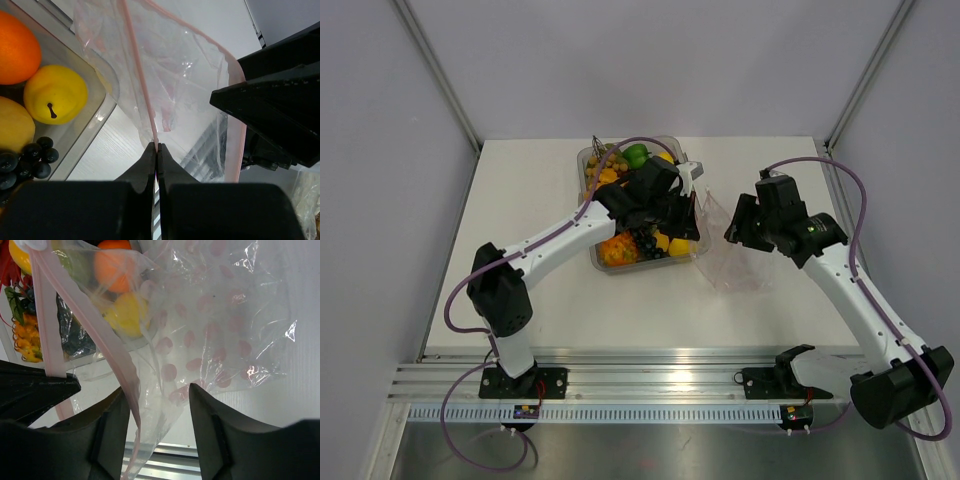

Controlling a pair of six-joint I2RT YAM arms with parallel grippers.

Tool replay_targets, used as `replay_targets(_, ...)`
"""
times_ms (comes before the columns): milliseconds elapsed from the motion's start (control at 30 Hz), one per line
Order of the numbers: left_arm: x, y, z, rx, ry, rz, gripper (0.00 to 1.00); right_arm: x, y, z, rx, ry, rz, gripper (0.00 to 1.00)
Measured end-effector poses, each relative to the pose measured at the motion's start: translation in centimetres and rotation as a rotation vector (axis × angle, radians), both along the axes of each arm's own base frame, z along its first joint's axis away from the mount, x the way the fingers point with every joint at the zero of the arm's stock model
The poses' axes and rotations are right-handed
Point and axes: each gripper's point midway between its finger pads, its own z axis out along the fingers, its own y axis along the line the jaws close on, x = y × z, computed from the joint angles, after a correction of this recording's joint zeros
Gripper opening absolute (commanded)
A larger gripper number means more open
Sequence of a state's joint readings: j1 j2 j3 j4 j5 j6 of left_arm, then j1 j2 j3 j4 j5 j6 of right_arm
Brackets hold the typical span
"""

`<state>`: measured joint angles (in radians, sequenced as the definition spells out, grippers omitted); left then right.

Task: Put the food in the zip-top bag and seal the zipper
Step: Open the zipper of the food storage bag, then pick up the fake fruit from the bin.

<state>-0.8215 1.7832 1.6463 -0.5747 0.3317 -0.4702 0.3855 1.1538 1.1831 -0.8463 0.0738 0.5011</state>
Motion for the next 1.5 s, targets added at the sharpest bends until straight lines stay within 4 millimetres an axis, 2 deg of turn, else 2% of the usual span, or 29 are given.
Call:
replay_targets(67, -0.1, 0.0, -0.1, -0.001, 0.004, -0.001, 0.0, 0.1, 0.2, -0.1, 0.004, 0.001, 0.006, 0.44)
replay_targets(100, -0.1, 0.0, -0.1, -0.001, 0.004, -0.003, 0.0, 0.2, 0.3, -0.3, 0.004, 0.002, 0.006, 0.32)
replay_targets(167, -0.1, 0.0, -0.1, -0.002, 0.005, -0.004, 0.0, 0.1, 0.2, -0.9, 0.0, 0.01, 0.004, 0.21)
replay_targets(200, -0.2, 0.0, -0.1, -0.002, 0.006, -0.007, 0.0, 0.0, 0.2, -1.4, -0.002, 0.017, 0.003, 0.08)
replay_targets(233, -0.2, 0.0, -0.1, 0.0, 0.005, -0.01, 0.0, -0.1, 0.2, -1.8, -0.008, 0.025, 0.004, 0.01)
replay_targets(333, -0.4, 0.3, -0.3, 0.02, 0.002, -0.022, 0.0, -0.3, -0.3, -3.0, -0.026, 0.047, -0.017, 0.0)
replay_targets(400, -0.5, 0.7, -0.2, 0.039, -0.003, -0.031, 0.24, -0.4, -0.7, -3.3, -0.043, 0.049, -0.034, 0.0)
replay_targets(433, -0.4, 0.9, -0.1, 0.047, -0.008, -0.032, 0.53, -0.3, -0.9, -3.3, -0.049, 0.045, -0.043, 0.0)
replay_targets(467, -0.3, 1.1, 0.0, 0.055, -0.015, -0.036, 0.65, -0.2, -1.2, -3.1, -0.058, 0.037, -0.055, 0.0)
replay_targets(567, 0.3, 2.0, 0.6, 0.072, -0.02, -0.023, 0.88, -0.3, -2.2, -2.5, -0.09, 0.015, -0.095, 0.0)
replay_targets(600, 0.7, 2.4, 0.7, 0.077, -0.024, -0.01, 0.92, -0.4, -2.7, -2.2, -0.104, 0.009, -0.109, 0.0)
replay_targets(800, 4.4, 6.8, 0.9, 0.098, -0.011, 0.136, 0.93, -0.3, -4.1, 0.8, -0.131, -0.065, -0.162, 0.0)
replay_targets(1000, 9.6, 12.3, 0.5, 0.172, 0.036, 0.429, 0.94, -0.2, -4.0, 1.1, -0.126, -0.073, -0.162, 0.0)
replay_targets(1100, 12.4, 12.9, -0.1, 0.188, 0.053, 0.532, 0.93, -0.2, -3.8, 1.0, -0.122, -0.067, -0.156, 0.0)
replay_targets(1167, 13.8, 13.3, -1.4, 0.209, 0.079, 0.591, 0.93, -0.3, -3.7, 1.0, -0.116, -0.064, -0.15, 0.0)
replay_targets(1300, 15.0, 13.6, -4.7, 0.266, 0.156, 0.654, 0.9, -0.3, -3.5, 1.1, -0.108, -0.064, -0.143, 0.0)
replay_targets(1500, 16.4, 12.9, -6.8, 0.287, 0.208, 0.689, 0.88, -0.4, -3.1, 1.0, -0.093, -0.055, -0.126, 0.0)
